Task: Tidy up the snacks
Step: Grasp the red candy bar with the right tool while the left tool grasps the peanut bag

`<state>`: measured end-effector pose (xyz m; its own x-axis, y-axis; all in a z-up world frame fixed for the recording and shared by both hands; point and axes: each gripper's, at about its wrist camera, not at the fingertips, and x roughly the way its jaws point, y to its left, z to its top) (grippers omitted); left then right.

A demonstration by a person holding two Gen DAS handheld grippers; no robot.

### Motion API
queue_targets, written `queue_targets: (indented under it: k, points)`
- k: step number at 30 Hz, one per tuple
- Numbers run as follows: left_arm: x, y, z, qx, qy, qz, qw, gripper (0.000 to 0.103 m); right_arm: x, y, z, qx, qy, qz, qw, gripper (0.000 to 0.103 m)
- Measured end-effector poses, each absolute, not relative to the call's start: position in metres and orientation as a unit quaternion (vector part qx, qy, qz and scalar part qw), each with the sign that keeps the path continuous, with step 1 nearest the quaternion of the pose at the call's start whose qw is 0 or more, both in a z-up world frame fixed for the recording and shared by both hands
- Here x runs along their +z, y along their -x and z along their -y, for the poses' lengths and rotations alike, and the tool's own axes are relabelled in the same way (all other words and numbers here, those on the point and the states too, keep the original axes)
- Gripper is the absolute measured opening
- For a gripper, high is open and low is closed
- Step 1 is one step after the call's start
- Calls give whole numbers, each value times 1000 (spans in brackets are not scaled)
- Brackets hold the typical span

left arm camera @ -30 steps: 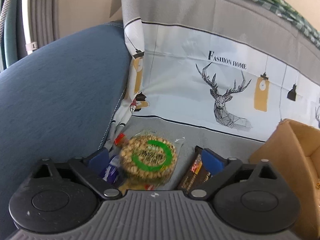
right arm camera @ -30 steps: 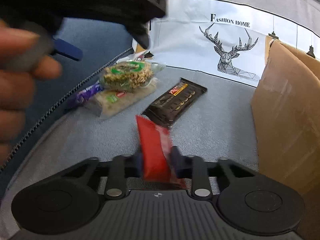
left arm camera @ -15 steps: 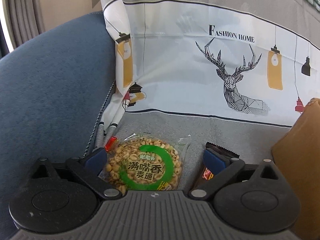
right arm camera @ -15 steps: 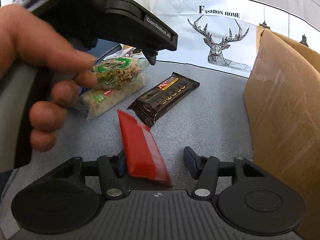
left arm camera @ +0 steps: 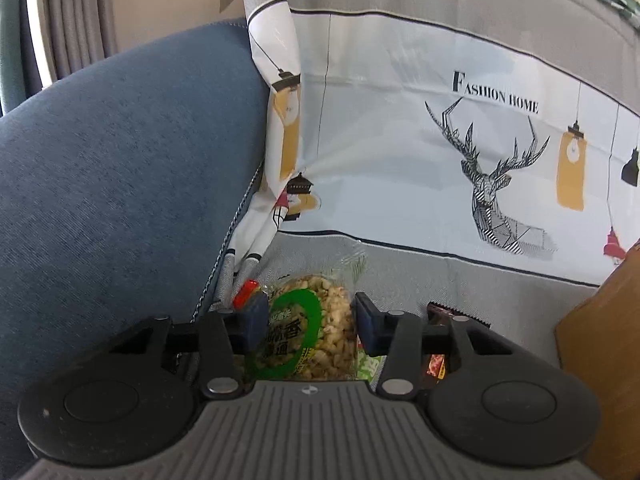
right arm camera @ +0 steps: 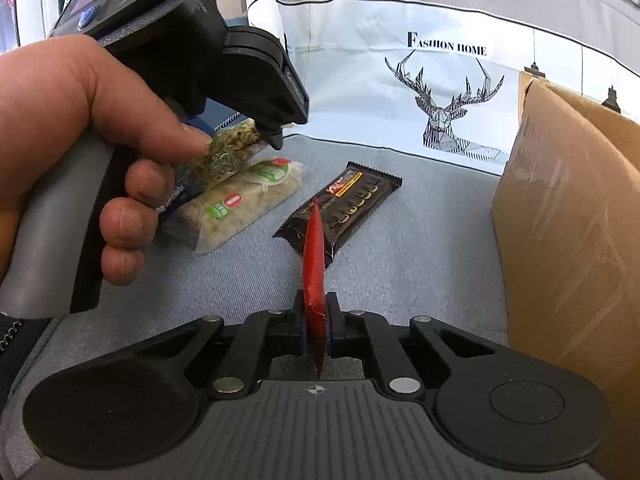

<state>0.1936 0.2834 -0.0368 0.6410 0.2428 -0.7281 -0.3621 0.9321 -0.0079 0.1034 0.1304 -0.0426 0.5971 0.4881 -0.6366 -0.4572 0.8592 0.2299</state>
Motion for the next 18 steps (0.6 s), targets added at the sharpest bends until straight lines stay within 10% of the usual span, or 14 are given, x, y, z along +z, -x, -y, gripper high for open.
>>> queue_targets:
  k: [18]
  points:
    - [12,-88,-278,115,175,-371,905,33,-23,-39,-123,320,104,-321,885,7]
